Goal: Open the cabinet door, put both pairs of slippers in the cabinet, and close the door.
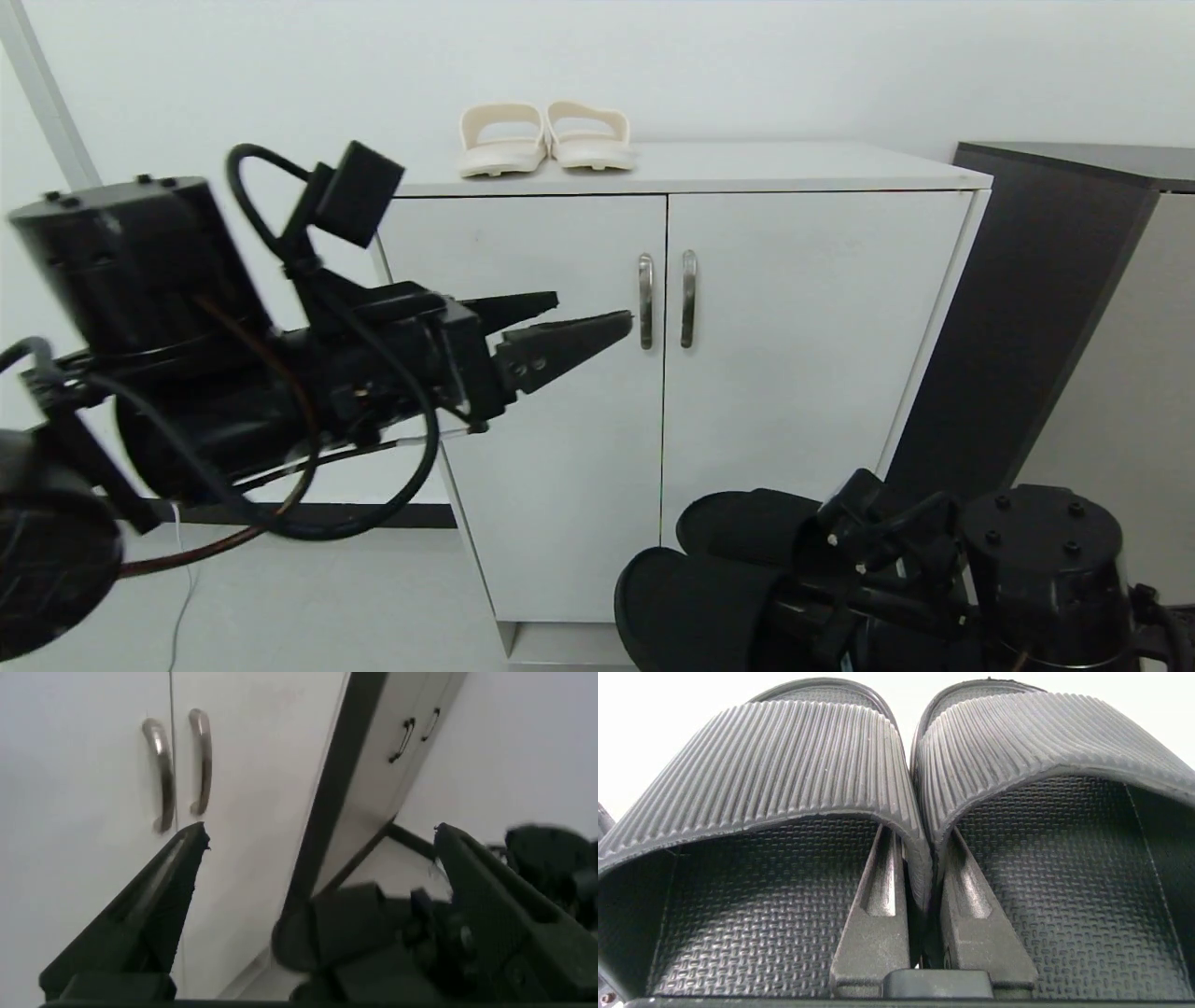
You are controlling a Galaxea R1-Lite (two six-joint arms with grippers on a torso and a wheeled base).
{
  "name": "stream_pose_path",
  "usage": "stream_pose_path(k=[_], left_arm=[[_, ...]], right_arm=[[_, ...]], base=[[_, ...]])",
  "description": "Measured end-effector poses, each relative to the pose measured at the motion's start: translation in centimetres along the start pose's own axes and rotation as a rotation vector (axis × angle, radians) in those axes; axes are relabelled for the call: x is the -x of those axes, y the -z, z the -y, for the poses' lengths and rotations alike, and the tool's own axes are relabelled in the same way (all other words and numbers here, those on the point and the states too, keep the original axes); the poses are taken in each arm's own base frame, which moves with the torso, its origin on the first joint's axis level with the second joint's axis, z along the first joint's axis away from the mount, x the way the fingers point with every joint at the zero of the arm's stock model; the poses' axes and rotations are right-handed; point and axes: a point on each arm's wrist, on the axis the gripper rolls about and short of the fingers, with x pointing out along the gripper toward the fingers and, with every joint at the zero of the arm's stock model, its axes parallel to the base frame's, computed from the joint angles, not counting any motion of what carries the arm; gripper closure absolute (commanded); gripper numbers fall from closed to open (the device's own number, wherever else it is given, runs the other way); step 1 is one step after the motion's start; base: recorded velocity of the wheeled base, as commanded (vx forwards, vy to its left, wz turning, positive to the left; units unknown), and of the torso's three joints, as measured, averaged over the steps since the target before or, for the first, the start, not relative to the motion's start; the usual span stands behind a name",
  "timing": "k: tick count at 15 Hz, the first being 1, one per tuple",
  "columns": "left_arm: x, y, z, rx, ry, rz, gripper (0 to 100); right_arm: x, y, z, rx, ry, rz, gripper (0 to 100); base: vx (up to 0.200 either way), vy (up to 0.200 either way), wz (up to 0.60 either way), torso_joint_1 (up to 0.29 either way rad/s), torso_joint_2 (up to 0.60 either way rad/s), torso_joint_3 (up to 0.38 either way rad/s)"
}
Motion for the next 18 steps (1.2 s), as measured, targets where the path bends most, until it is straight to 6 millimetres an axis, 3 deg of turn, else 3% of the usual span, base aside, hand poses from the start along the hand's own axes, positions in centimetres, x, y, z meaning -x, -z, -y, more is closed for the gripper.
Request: stream_pose_path(k=[3,8,11,18], left_arm=[[-4.9,-0.4,-0.4,0.018,0.053,-0.005,0],[-9.9,-0.3,-1.1,0.08,0.16,-0.112,0],[-11.1,-0.4,-2.4,0.16,0.209,-0.123,0],[-12.4,0.9,-5.0,0.184,0.087,-0.121,0]], right_arm=[[-0.4,0.2,0.0,0.01,-0.003,0.006,100],[-0.6,0.5,-0.1,0.012,-0.006,-0.006,100],[-0.6,0.6,-0.1,0.013,-0.006,-0.01,100],[-0.8,0.7,-0.1,0.013,-0.005,-0.019,100]], base=[[0.0,0.0,0.0,0.0,0.0,0.0],[0.0,0.0,0.0,0.0,0.0,0.0],[0.0,0.0,0.0,0.0,0.0,0.0],[0.0,0.0,0.0,0.0,0.0,0.0]])
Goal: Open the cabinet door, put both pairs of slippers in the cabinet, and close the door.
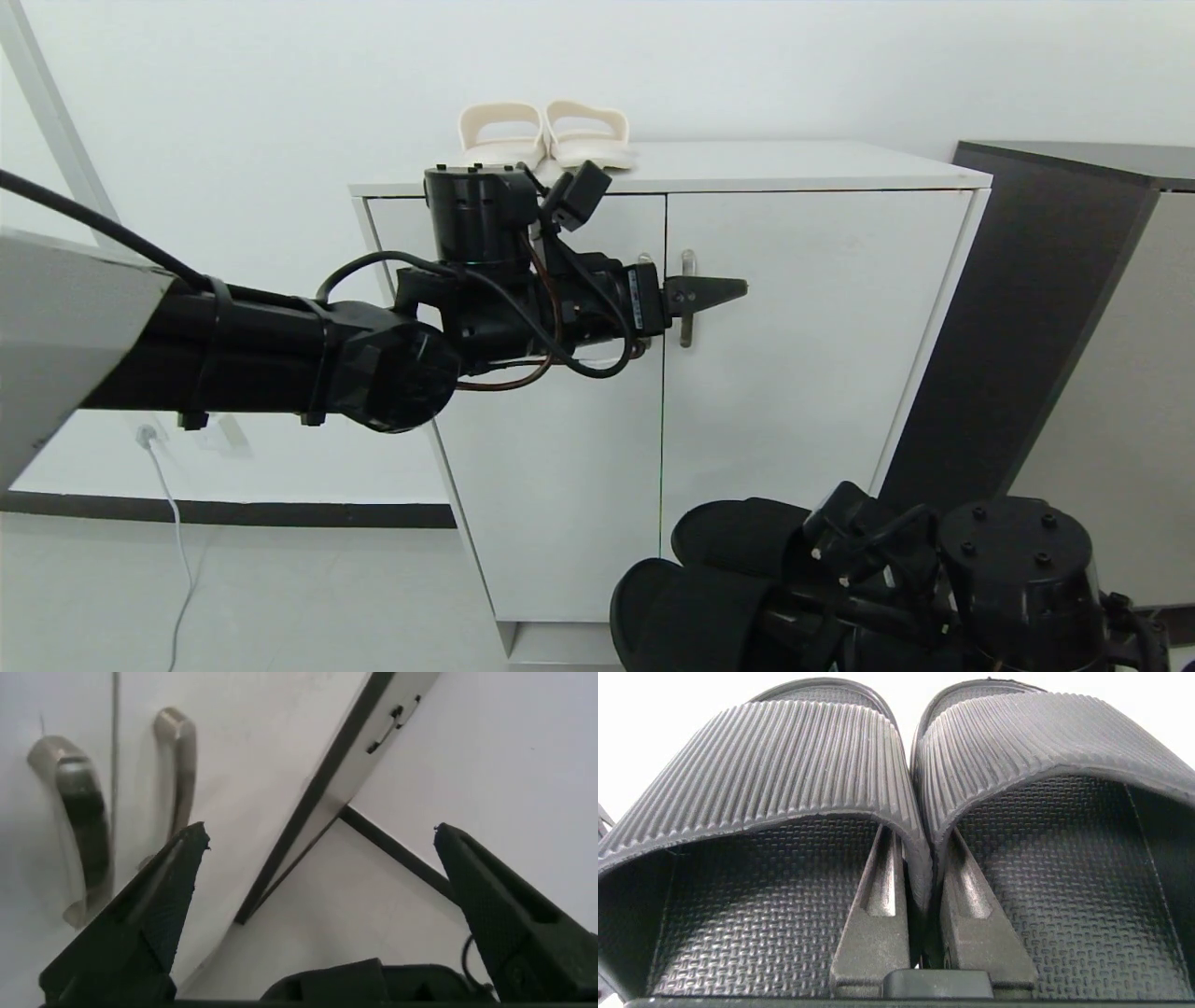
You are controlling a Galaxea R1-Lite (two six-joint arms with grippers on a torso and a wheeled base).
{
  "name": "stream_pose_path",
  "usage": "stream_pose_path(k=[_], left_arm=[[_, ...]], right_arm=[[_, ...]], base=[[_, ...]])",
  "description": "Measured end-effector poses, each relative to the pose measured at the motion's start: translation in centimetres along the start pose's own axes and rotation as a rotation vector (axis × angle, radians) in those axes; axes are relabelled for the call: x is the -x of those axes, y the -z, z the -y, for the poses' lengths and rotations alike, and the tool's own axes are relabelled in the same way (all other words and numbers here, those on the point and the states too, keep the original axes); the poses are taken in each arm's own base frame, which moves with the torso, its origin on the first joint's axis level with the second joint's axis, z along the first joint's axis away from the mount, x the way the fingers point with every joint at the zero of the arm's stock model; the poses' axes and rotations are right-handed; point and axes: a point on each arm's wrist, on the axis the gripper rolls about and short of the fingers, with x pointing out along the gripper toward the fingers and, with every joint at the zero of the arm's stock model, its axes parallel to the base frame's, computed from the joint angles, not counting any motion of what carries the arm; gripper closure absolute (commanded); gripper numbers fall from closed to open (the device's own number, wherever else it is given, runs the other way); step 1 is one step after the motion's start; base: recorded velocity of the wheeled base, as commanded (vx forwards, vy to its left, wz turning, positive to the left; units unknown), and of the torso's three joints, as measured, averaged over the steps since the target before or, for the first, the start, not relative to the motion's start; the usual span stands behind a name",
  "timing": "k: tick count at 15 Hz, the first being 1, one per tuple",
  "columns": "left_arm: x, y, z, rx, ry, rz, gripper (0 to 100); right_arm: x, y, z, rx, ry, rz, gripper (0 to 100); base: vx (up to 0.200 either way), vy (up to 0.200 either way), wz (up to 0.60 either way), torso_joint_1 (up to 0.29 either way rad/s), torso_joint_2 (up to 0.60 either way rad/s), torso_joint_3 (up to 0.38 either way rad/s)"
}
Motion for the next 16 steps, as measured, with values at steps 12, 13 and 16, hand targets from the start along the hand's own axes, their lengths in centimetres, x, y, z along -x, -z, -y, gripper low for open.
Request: stream_pose_path(k=[12,13,16], left_arm=[[-2.9,0.0,-2.2,0.007,-0.066,0.009,100],[-2.9,0.0,-2.2,0.007,-0.068,0.009,100],[-2.9,0.3,-2.5,0.014,-0.081,0.003,100]], right_arm=[[-0.2,0.2,-0.1,0.003,-0.005,-0.008,100],[-0.2,0.2,-0.2,0.003,-0.006,-0.007,100],[-0.1,0.4,-0.2,0.005,-0.009,-0.014,100]], base=[[0.0,0.0,0.0,0.0,0.0,0.0],[0.0,0.0,0.0,0.0,0.0,0.0],[0.0,0.0,0.0,0.0,0.0,0.0]])
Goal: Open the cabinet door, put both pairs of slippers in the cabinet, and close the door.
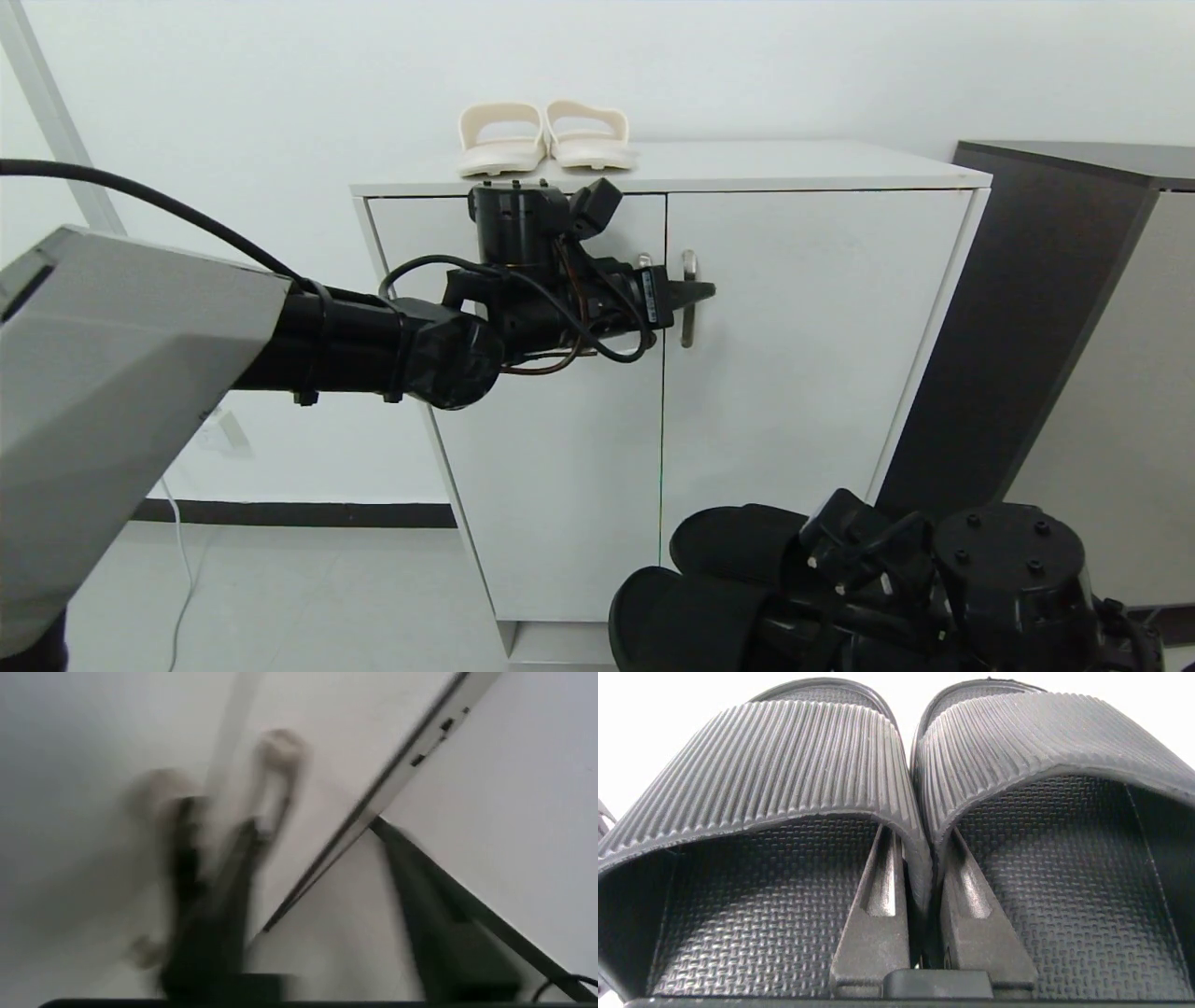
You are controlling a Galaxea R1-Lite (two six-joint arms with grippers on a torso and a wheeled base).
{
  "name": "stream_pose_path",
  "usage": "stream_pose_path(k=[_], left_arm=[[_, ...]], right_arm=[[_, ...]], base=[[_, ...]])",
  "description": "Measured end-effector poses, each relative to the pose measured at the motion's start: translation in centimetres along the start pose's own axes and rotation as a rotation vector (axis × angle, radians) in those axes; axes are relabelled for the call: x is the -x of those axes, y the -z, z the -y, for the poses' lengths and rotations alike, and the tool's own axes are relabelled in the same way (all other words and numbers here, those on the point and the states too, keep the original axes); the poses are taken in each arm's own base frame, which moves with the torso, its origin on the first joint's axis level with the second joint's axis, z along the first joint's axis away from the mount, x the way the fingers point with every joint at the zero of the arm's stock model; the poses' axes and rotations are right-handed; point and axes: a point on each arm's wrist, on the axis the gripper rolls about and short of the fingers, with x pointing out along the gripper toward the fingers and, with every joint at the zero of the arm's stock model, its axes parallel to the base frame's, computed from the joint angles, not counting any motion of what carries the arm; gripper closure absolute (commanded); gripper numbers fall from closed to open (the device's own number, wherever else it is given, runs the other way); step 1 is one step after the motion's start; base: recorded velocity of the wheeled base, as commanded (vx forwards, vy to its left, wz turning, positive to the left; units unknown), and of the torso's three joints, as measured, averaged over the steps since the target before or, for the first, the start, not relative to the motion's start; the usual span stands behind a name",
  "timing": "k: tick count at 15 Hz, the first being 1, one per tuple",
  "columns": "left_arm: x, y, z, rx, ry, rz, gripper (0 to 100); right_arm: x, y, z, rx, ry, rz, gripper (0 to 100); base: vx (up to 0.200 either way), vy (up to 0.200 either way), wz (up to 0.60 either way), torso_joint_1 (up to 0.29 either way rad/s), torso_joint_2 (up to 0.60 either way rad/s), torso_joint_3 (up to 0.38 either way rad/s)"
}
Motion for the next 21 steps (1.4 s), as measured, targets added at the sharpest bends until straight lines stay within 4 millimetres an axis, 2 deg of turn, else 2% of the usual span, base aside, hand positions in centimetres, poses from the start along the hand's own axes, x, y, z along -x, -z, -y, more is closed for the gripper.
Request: stream_pose_path(k=[6,10,16,18,21], left_arm=[[0.8,0.5,0.8,0.006,0.009,-0.021,100],[2.4,2.0,2.3,-0.004,0.03,-0.039,100],[6.0,3.9,5.1,-0.001,0.062,-0.067,100],[6.8,3.6,5.1,0.009,0.06,-0.045,100],[7.2,2.9,4.0,0.049,0.038,-0.021,100]], right_arm=[[0.4,0.4,-0.5,0.016,-0.08,0.024,100],[1.0,1.4,-0.6,0.069,-0.134,0.028,100],[1.1,1.6,-0.8,0.073,-0.14,0.021,100],[1.1,1.6,-0.9,0.075,-0.144,0.019,100],[1.1,1.8,-1.1,0.078,-0.155,0.011,100]], base=[[0.0,0.0,0.0,0.0,0.0,0.0],[0.0,0.0,0.0,0.0,0.0,0.0],[0.0,0.0,0.0,0.0,0.0,0.0],[0.0,0.0,0.0,0.0,0.0,0.0],[0.0,0.0,0.0,0.0,0.0,0.0]])
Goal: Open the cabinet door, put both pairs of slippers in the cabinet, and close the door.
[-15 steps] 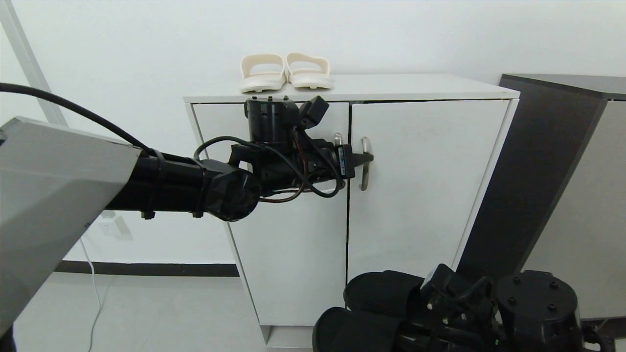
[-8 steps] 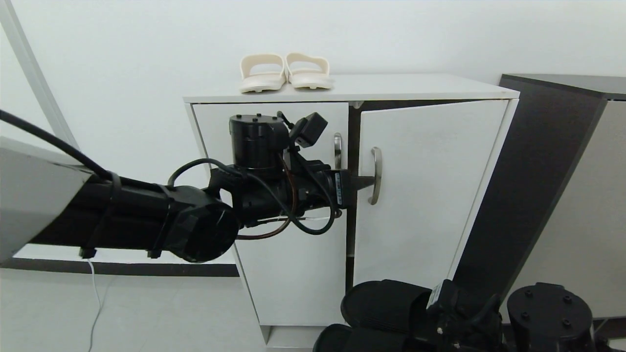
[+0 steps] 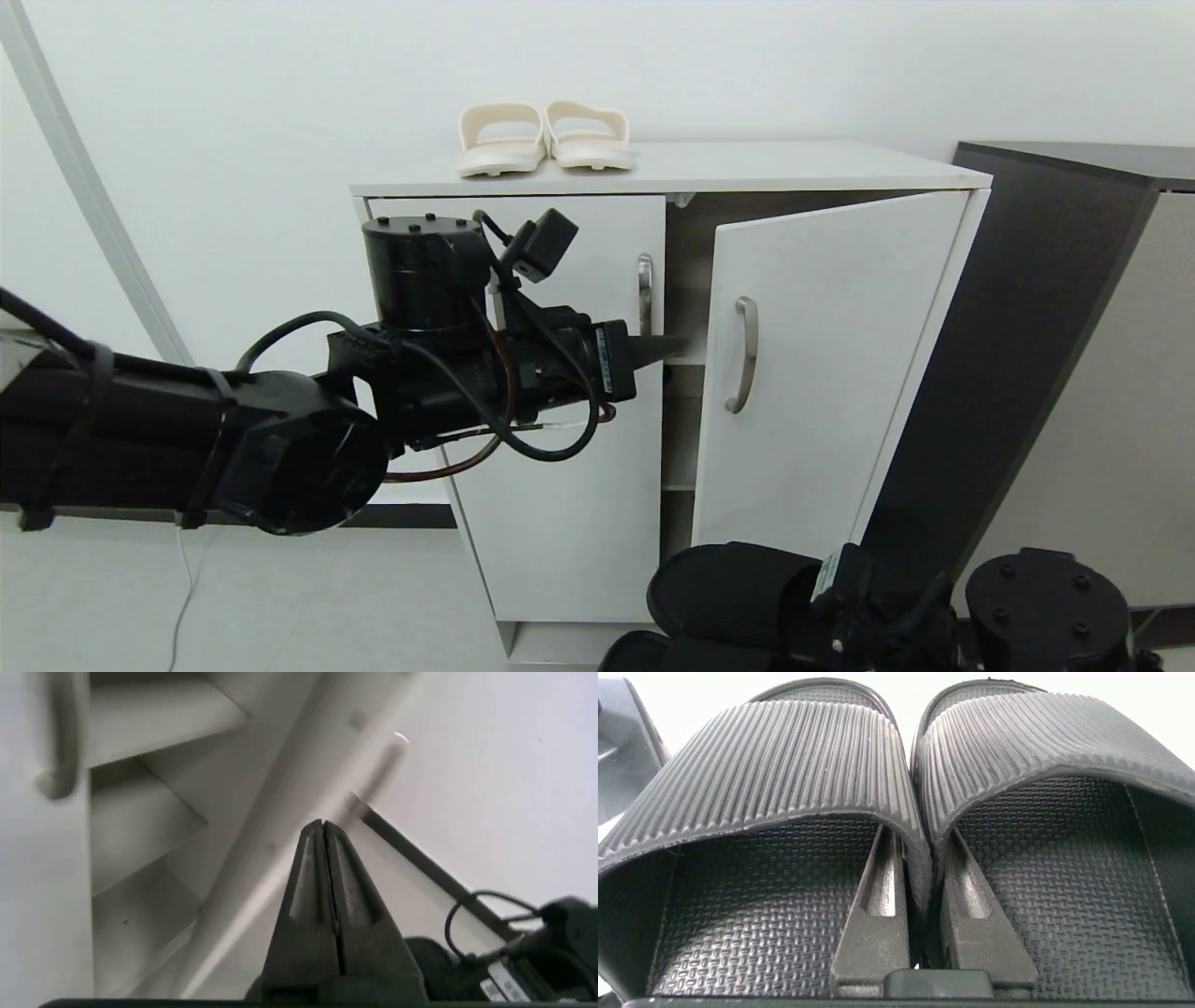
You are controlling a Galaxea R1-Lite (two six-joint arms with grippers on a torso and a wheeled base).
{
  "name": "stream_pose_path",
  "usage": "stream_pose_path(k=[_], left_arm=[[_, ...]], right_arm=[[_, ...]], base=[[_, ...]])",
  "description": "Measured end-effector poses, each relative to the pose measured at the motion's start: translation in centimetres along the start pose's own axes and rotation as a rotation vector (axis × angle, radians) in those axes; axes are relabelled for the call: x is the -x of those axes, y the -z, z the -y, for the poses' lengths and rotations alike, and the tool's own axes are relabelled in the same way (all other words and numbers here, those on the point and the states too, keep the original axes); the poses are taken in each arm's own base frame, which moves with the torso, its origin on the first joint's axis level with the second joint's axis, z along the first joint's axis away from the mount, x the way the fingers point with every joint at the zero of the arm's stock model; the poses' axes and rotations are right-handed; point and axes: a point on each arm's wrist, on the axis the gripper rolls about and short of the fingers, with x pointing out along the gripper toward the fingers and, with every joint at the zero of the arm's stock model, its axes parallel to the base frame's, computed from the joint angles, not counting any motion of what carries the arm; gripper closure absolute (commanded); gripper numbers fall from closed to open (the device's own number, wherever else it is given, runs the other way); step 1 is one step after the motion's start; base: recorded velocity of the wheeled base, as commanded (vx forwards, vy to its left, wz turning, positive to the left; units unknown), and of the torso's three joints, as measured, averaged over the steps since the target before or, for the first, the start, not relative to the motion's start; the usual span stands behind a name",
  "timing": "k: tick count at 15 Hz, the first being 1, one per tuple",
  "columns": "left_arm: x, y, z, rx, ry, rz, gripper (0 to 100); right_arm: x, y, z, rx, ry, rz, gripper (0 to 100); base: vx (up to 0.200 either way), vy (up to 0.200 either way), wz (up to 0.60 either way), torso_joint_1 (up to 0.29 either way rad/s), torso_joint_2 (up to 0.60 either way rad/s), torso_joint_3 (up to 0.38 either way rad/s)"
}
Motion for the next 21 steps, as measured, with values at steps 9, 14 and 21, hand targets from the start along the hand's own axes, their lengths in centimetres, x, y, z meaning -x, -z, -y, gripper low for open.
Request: stream_pose_path(k=[9,14,21], left_arm=[[-5.5,-0.2,-3.6,0.008,0.0,0.056,100],[-6.4,1.0,-3.9,0.028,-0.024,0.037,100],[-7.2,3.7,2.0,-0.009,0.14,0.037,100]], right_arm=[[0.3,1.0,-1.2,0.025,-0.047,-0.042,100],[0.0,1.3,-1.4,0.028,-0.054,-0.057,100],[0.0,1.9,-1.8,0.035,-0.071,-0.082,100]], base=[[0.0,0.0,0.0,0.0,0.0,0.0],[-0.16,0.0,0.0,0.005,0.0,-0.002],[-0.086,0.0,0.0,-0.002,0.0,0.001]])
